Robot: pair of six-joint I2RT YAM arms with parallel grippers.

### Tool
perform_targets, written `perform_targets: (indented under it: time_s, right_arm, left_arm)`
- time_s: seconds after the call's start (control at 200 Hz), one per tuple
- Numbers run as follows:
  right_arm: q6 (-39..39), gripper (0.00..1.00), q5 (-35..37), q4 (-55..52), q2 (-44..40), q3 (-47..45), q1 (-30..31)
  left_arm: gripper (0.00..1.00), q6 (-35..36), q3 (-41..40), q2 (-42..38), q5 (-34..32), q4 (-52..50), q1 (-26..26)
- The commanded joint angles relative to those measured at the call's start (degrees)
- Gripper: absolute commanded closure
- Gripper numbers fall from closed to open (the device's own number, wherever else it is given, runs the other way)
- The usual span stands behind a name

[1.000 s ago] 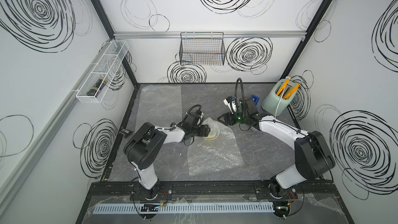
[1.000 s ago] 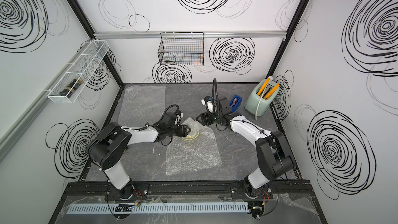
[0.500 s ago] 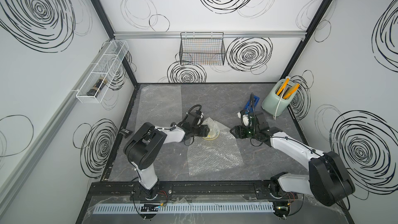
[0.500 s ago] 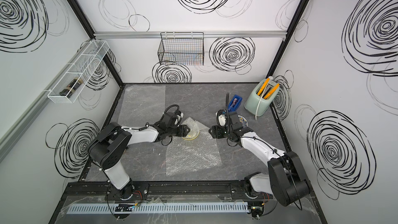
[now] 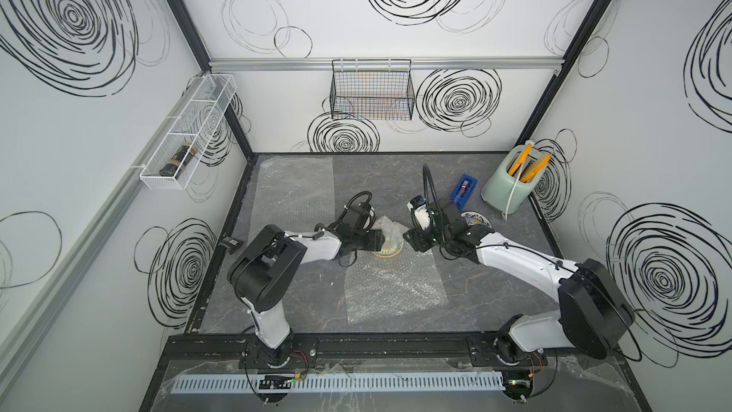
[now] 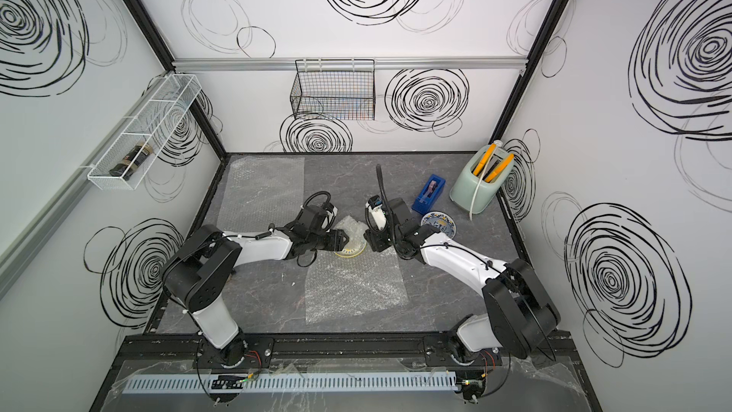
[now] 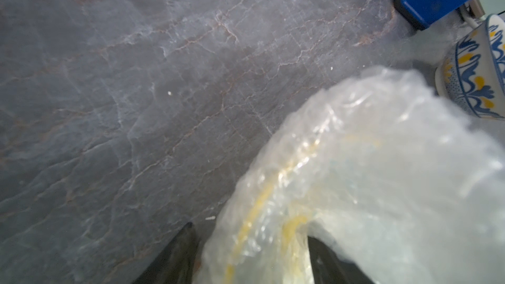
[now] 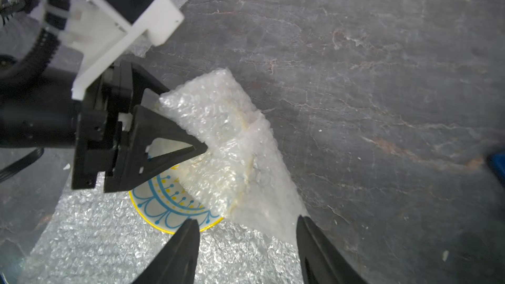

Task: Wrap bowls in bubble wrap
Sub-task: Wrap the bowl in bubble wrap.

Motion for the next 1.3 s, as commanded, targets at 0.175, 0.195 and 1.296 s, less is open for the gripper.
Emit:
perform_targets:
  time_s: [0.175, 0.195, 1.296]
  right_arm:
    - [-14.92, 0.43, 11.12, -7.57, 3.78, 1.60, 1.27]
    - [-15.26, 0.42, 11.01, -7.37, 4.02, 1.62, 1.29]
    - [-23.18, 0.93, 6.16, 3.74, 2.99, -2.81, 5.36]
  left_arm:
    - [0.33, 1.26, 1.99, 0.92, -1.16, -2.06, 0.04]
    - [0.33, 1.35, 2.12, 0.97, -1.17, -2.26, 0.04]
    - [0.34, 1.15, 1.69, 0.89, -1.55, -1.58, -0.14]
